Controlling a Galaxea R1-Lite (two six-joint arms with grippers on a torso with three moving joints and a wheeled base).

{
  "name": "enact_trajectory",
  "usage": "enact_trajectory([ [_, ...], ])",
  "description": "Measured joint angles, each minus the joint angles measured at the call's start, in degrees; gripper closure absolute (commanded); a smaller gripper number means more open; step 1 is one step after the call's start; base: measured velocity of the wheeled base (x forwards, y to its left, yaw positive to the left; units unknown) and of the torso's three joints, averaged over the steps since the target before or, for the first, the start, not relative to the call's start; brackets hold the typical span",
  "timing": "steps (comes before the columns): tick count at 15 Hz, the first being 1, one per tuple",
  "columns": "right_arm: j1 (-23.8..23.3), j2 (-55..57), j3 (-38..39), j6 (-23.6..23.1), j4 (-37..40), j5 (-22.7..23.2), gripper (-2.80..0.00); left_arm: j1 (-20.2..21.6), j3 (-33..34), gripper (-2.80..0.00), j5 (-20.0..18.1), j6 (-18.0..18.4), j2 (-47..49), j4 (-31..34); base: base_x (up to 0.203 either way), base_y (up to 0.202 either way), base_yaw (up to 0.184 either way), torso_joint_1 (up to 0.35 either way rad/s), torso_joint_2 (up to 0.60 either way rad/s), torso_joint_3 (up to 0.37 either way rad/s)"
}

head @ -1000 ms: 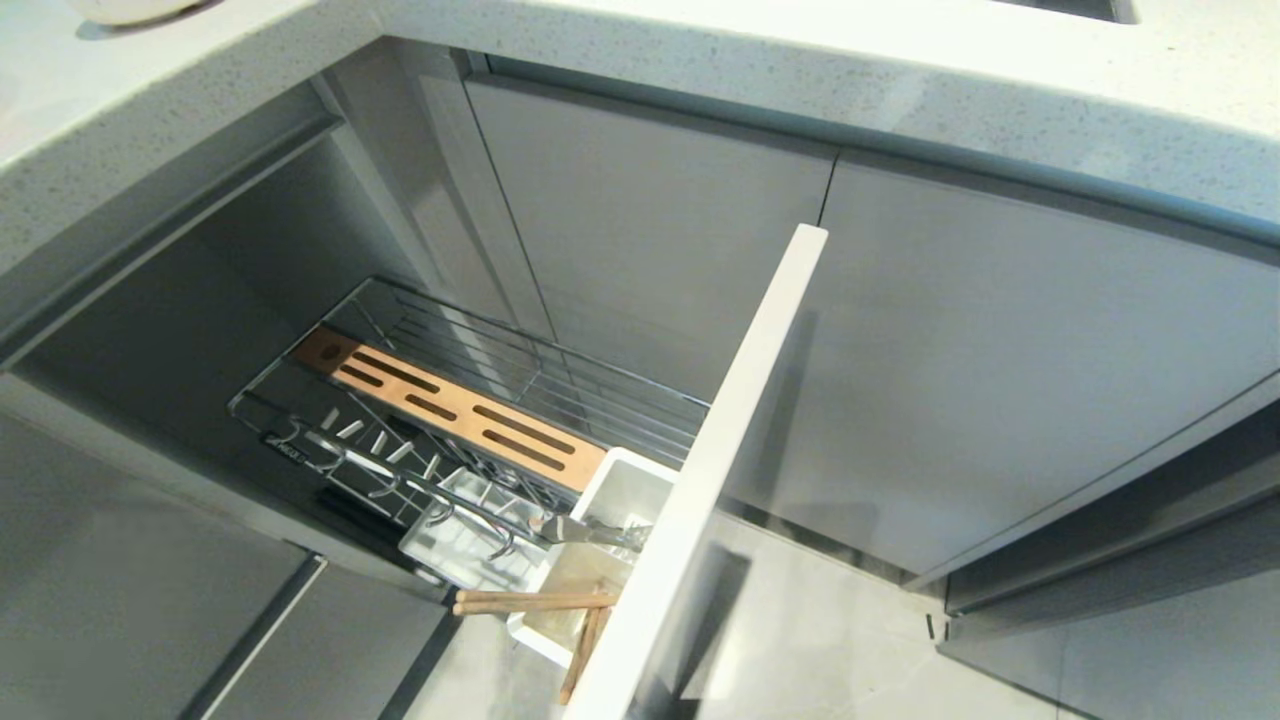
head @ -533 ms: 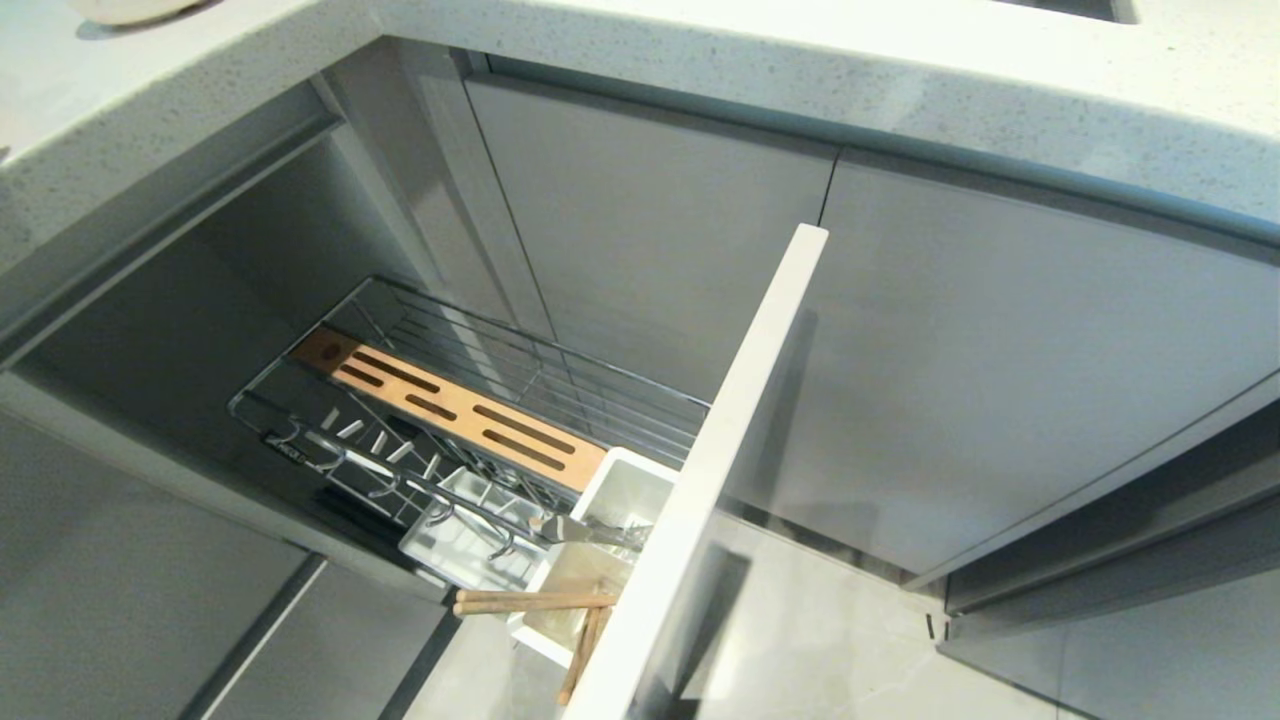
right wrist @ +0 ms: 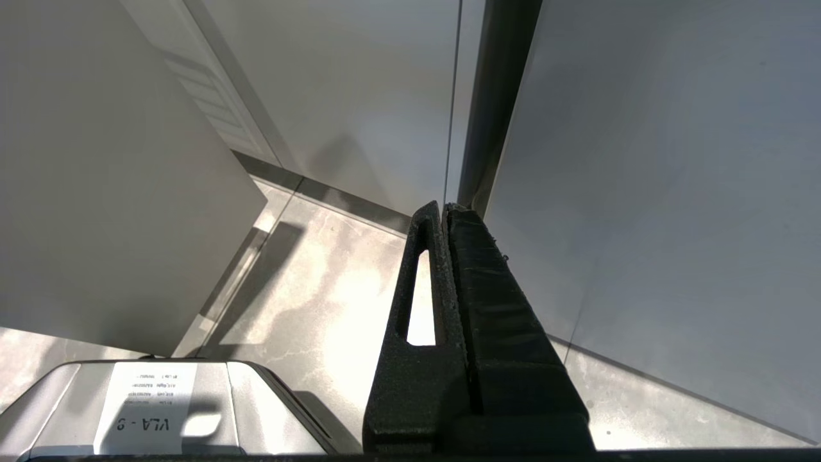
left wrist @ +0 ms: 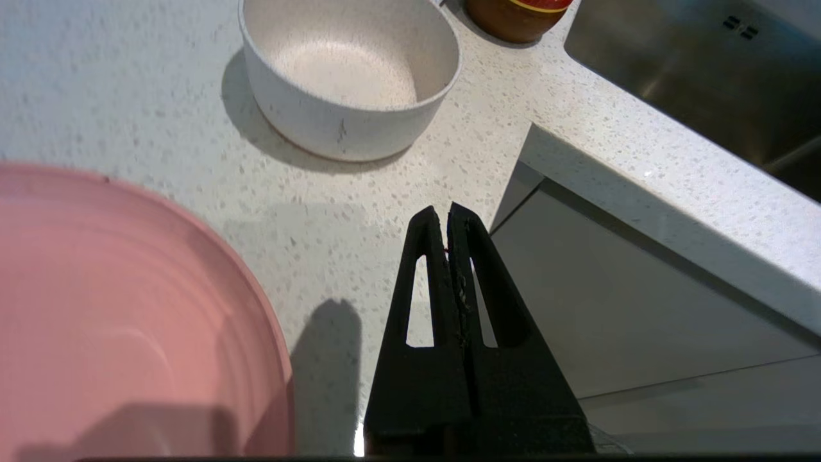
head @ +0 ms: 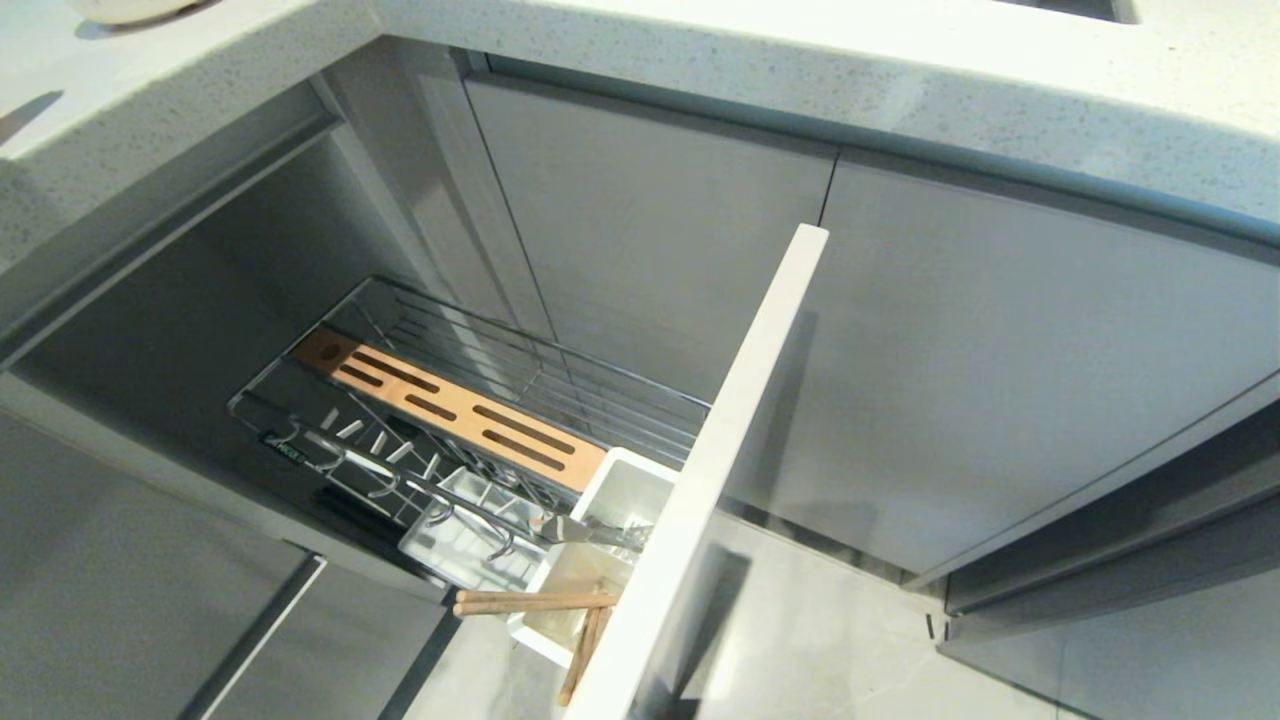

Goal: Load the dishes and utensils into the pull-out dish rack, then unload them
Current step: Pick up the bowl and place it in the cupboard

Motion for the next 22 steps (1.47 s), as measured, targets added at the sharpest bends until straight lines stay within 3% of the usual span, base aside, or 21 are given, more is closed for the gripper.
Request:
enact_trajectory([
  [5,0.0,0.0,0.0,0.0,0.0,0.02,0.0,-1.54,0.0,0.0,0.69,7.95,0.91,-2.63,0.0,0.0,0.0,0.0,0.0,0.0],
  [6,0.0,0.0,0.0,0.0,0.0,0.0,0.0,-1.61,0.0,-2.8,1.3,8.23,0.97,-4.38,0.0,0.0,0.0,0.0,0.0,0.0],
  [9,0.0,0.0,0.0,0.0,0.0,0.0,0.0,-1.87,-0.01,-2.8,1.98,12.0,1.48,-6.0,0.0,0.0,0.0,0.0,0.0,0.0],
  [17,0.0,0.0,0.0,0.0,0.0,0.0,0.0,-3.35,-0.09,-2.8,2.15,15.61,5.08,-9.49,0.0,0.0,0.0,0.0,0.0,0.0],
  [22,0.0,0.0,0.0,0.0,0.0,0.0,0.0,-3.92,-0.09,-2.8,2.18,15.77,7.49,-11.65,0.0,0.0,0.0,0.0,0.0,0.0],
])
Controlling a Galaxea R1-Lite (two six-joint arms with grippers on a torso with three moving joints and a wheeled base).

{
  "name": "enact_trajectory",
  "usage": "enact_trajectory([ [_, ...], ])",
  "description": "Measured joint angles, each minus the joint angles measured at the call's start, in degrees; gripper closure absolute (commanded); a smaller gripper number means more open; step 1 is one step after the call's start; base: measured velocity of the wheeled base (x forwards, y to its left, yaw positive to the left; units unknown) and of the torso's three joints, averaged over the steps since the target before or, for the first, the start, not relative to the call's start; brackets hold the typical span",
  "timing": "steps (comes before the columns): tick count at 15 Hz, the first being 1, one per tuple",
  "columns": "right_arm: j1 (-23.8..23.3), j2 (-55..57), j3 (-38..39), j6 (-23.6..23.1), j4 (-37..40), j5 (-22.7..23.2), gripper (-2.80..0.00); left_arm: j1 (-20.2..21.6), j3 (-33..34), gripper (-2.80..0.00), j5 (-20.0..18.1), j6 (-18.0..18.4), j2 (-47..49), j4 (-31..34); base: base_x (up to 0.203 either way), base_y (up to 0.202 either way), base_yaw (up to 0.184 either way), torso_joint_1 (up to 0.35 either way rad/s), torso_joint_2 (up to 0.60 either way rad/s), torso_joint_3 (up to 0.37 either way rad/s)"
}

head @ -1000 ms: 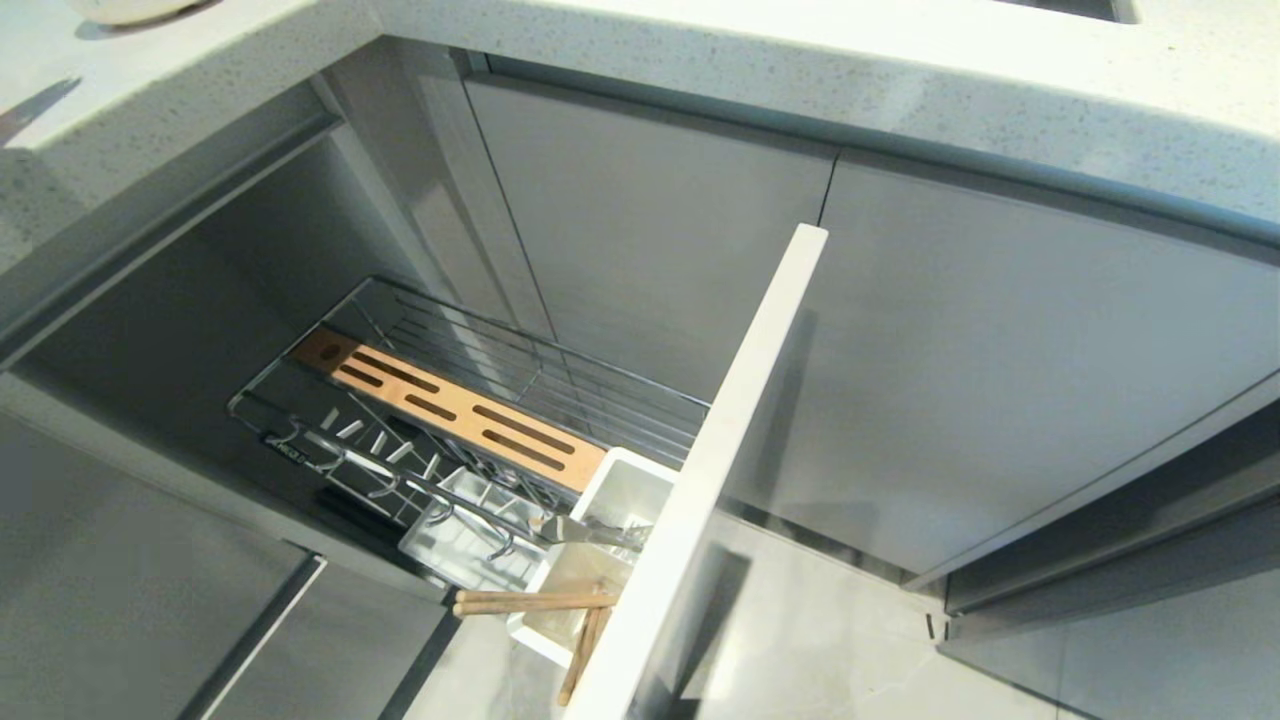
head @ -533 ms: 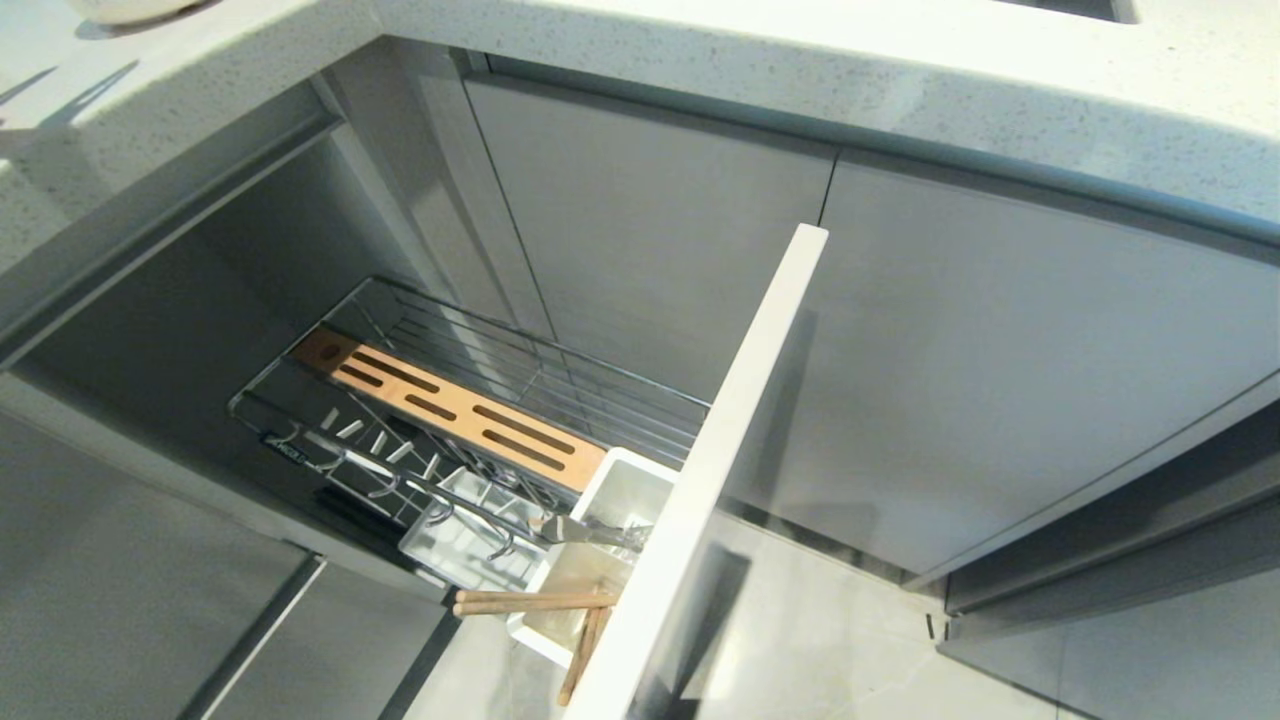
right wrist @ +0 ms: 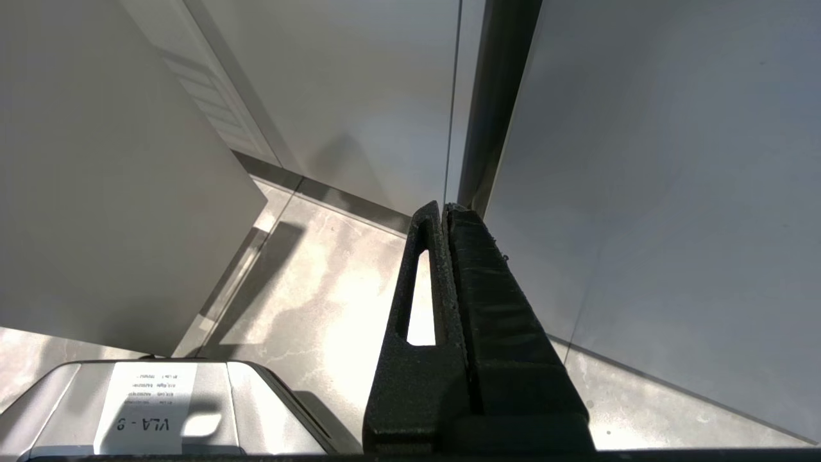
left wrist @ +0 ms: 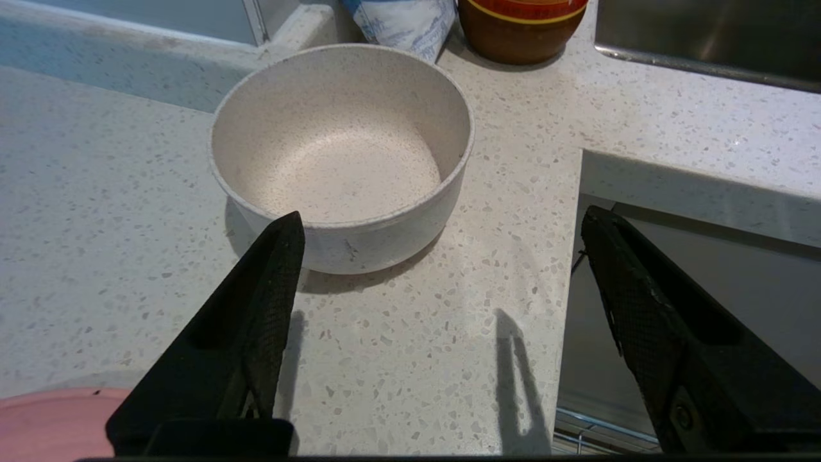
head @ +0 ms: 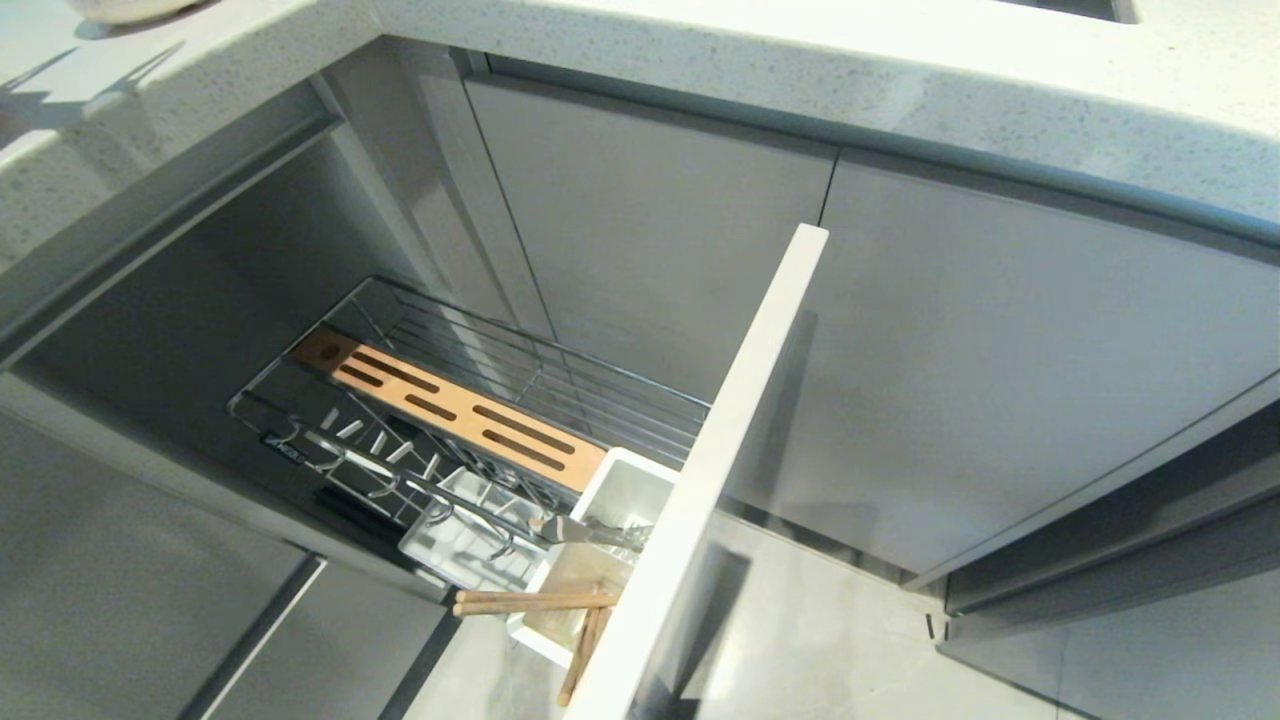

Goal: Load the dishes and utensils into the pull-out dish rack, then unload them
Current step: Pick up the bowl and place it in the cupboard

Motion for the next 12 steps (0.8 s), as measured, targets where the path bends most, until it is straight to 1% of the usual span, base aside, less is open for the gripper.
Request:
enact_trajectory([
  [7,0.0,0.0,0.0,0.0,0.0,0.0,0.0,-0.13,0.0,-2.8,0.03,-0.06,0.81,0.71,0.0,0.0,0.0,0.0,0.0,0.0],
  [12,0.0,0.0,0.0,0.0,0.0,0.0,0.0,-0.02,0.0,-2.8,0.0,-0.32,0.97,2.74,0.0,0.0,0.0,0.0,0.0,0.0],
])
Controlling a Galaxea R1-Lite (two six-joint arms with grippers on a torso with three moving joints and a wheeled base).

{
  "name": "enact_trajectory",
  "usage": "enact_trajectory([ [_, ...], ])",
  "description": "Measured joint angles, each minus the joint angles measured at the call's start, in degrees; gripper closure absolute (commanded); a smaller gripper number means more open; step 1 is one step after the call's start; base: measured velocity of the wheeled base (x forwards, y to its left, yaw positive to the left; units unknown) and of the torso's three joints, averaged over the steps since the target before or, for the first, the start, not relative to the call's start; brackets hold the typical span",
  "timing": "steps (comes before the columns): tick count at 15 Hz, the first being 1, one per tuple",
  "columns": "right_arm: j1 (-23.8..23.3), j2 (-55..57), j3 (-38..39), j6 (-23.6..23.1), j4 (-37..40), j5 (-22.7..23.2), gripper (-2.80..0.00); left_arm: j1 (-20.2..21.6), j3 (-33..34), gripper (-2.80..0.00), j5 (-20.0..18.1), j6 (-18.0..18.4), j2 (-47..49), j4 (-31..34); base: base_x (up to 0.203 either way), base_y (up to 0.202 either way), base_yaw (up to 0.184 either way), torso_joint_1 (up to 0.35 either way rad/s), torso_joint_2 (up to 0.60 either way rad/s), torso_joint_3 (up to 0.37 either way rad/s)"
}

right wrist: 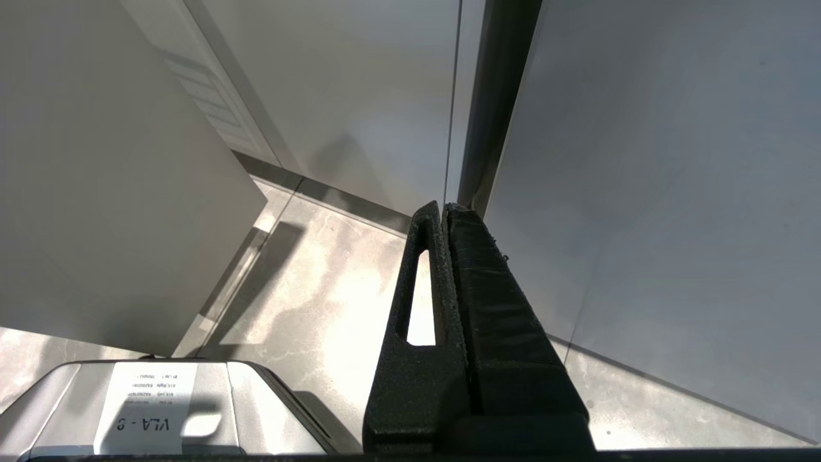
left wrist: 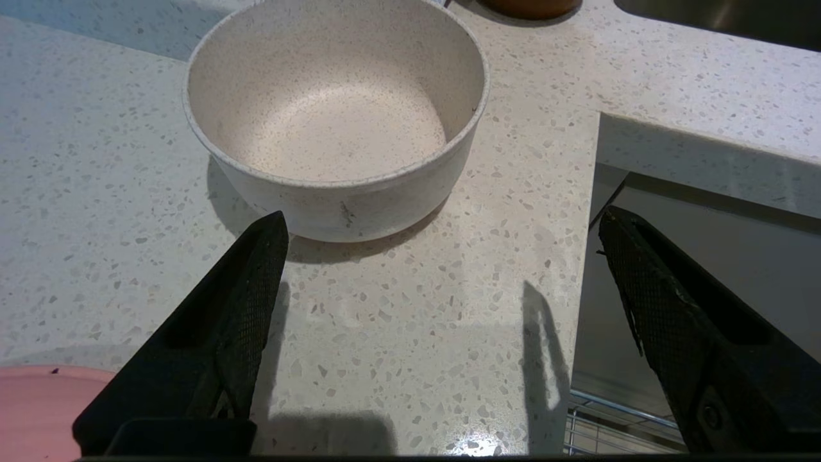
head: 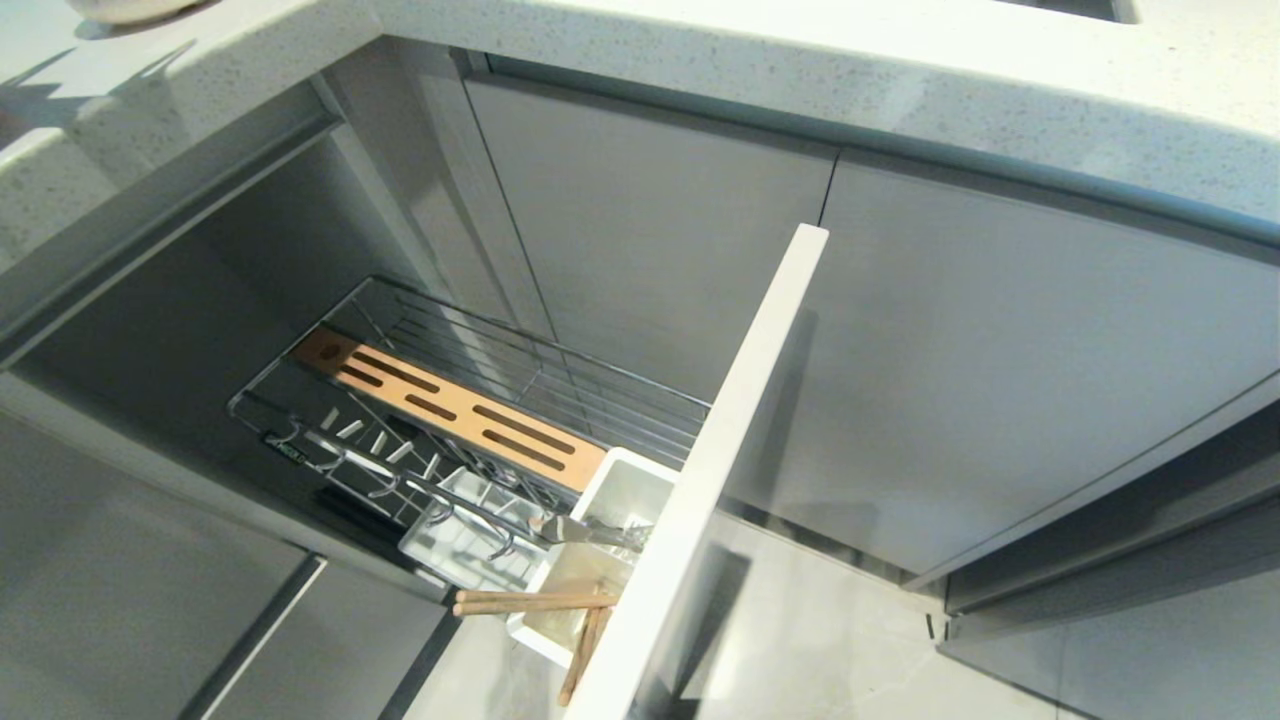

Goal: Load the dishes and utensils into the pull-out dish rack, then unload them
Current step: Pick up the bowl and place it in the cupboard

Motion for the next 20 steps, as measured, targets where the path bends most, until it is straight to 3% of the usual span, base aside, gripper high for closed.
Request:
enact_trajectory([
  [14,0.0,0.0,0.0,0.0,0.0,0.0,0.0,0.28,0.09,-2.8,-0.02,-0.32,0.2,2.66,0.0,0.0,0.0,0.0,0.0,0.0],
  [20,0.0,0.0,0.0,0.0,0.0,0.0,0.0,0.22,-0.02,-2.8,3.4,-0.28,-0.84,-2.56,0.0,0.0,0.0,0.0,0.0,0.0],
])
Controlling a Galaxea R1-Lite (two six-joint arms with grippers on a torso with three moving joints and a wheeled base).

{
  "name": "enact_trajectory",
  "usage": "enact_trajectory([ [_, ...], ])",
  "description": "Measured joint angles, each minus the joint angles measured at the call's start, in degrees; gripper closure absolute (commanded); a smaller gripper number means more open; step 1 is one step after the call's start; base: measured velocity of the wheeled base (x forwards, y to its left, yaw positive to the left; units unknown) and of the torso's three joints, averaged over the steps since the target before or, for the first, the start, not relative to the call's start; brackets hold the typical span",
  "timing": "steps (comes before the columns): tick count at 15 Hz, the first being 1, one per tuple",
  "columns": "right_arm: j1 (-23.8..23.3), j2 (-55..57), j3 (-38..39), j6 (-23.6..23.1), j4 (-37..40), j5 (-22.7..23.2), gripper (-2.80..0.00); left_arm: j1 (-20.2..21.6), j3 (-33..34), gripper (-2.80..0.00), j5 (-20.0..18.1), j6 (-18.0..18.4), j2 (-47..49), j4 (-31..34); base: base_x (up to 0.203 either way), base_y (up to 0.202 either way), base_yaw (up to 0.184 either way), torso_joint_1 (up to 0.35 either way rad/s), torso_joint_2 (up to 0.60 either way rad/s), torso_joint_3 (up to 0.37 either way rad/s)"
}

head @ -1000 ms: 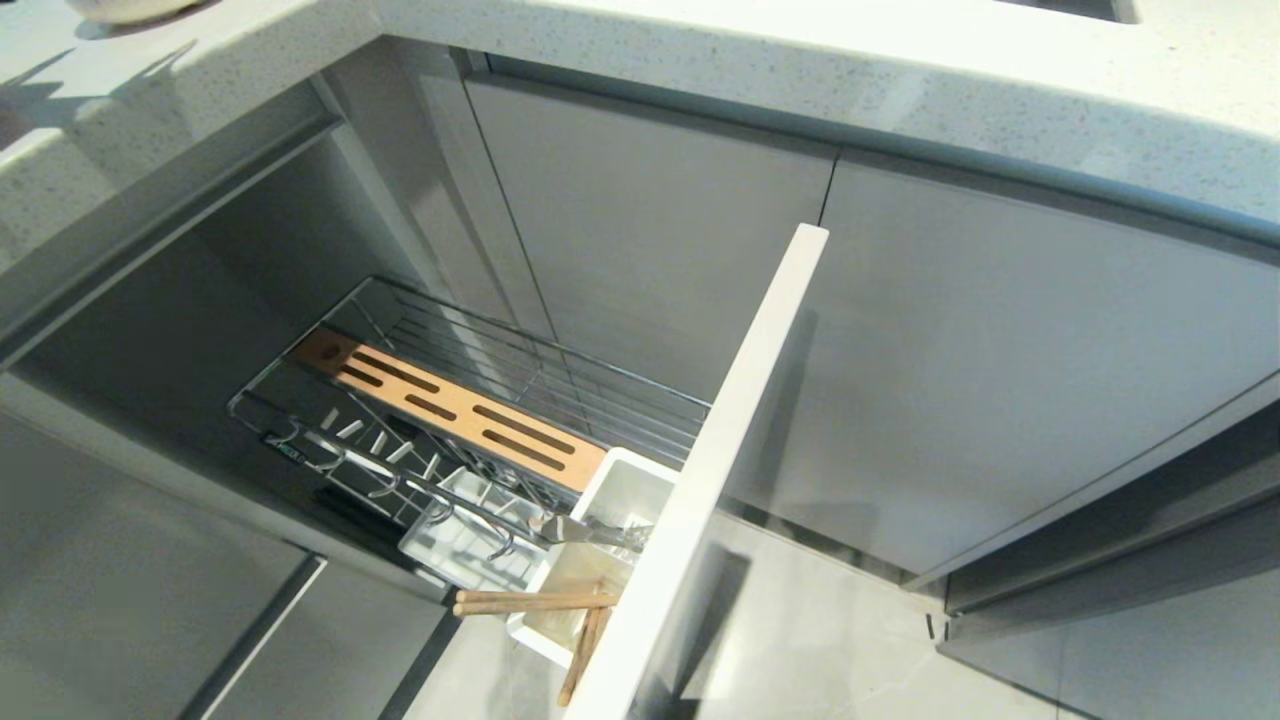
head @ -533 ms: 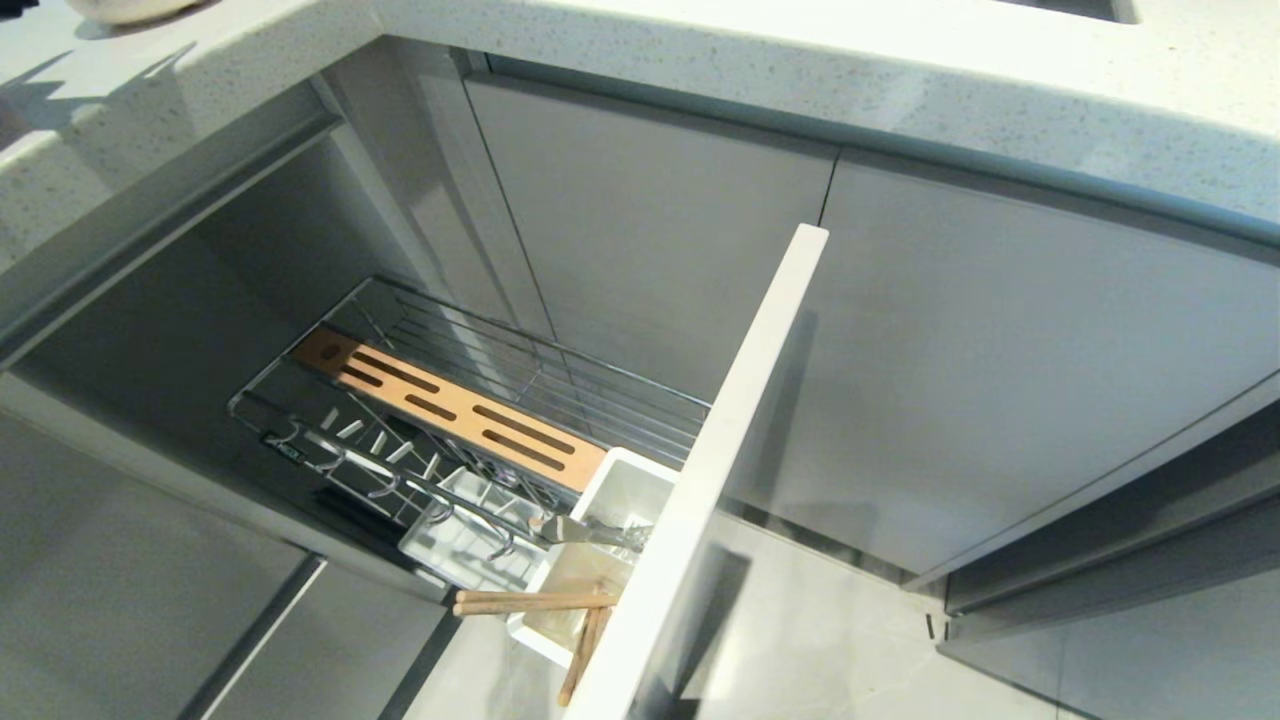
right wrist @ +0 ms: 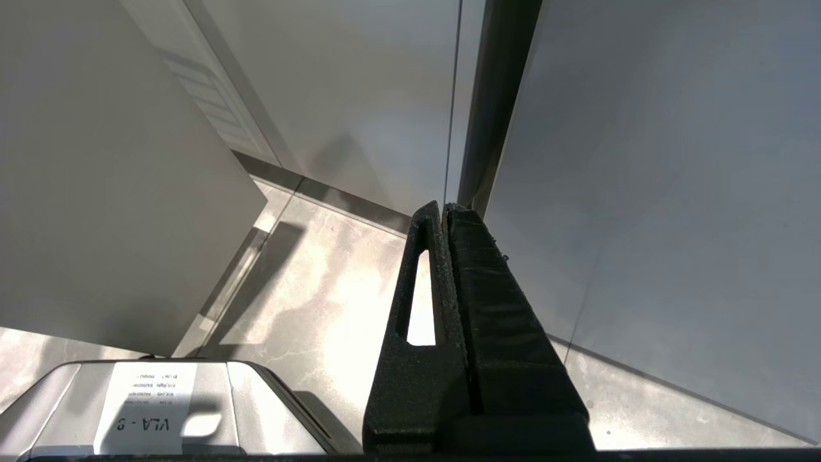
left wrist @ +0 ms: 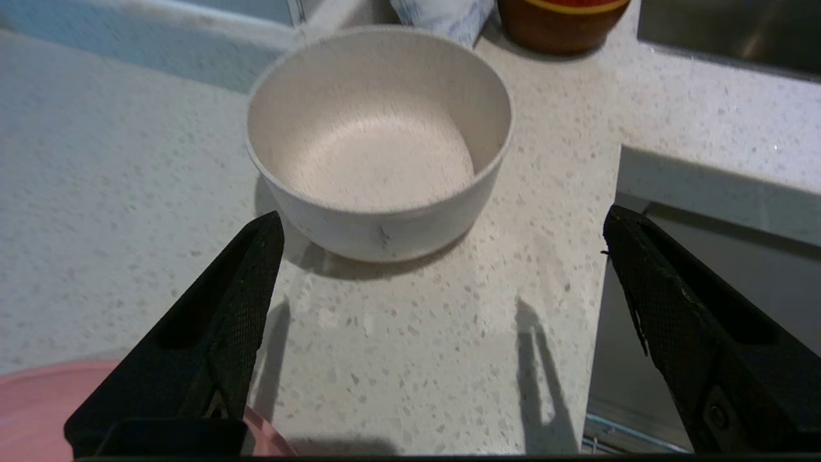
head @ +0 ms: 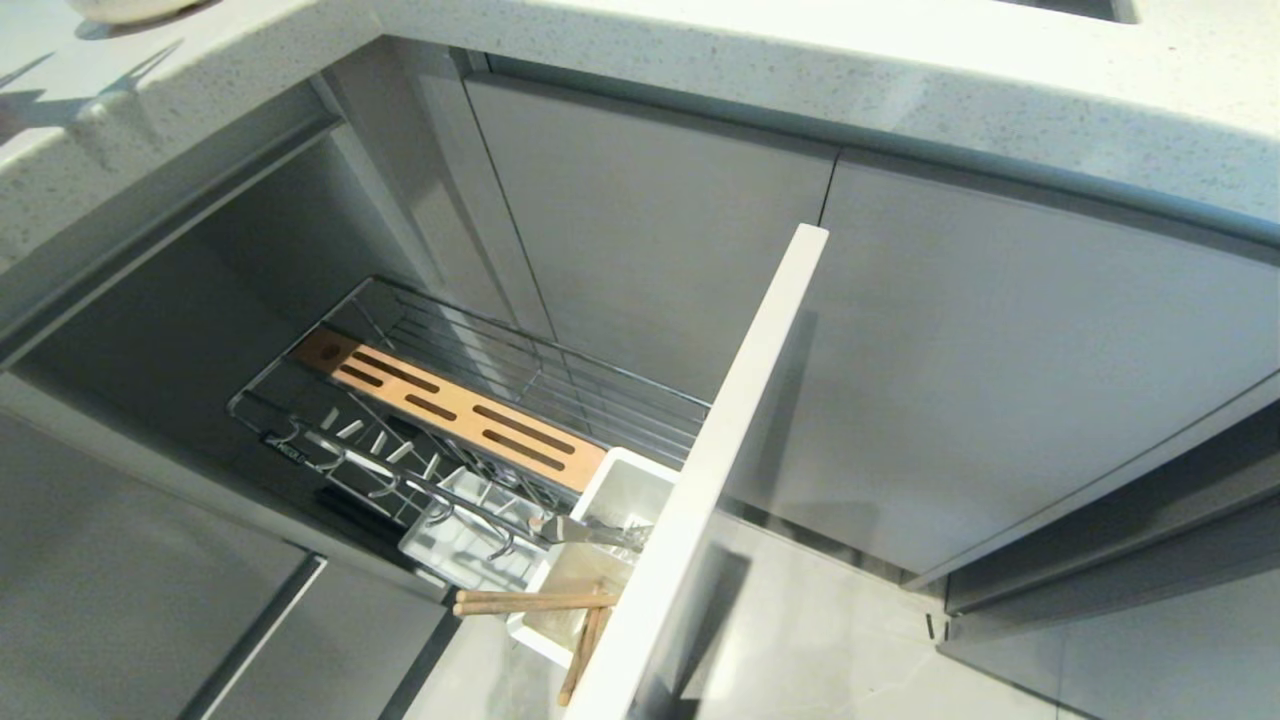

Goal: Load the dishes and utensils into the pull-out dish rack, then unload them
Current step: Pick up the bowl and place it in the cupboard

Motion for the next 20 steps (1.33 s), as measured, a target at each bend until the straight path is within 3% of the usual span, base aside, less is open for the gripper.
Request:
enact_trajectory([
  [7,0.0,0.0,0.0,0.0,0.0,0.0,0.0,-0.28,-0.05,-2.8,0.54,0.22,2.06,-7.86,0.0,0.0,0.0,0.0,0.0,0.0],
  [20,-0.02,0.0,0.0,0.0,0.0,0.0,0.0,-0.28,0.02,-2.8,0.08,-0.04,5.06,-6.08,0.0,0.0,0.0,0.0,0.0,0.0],
])
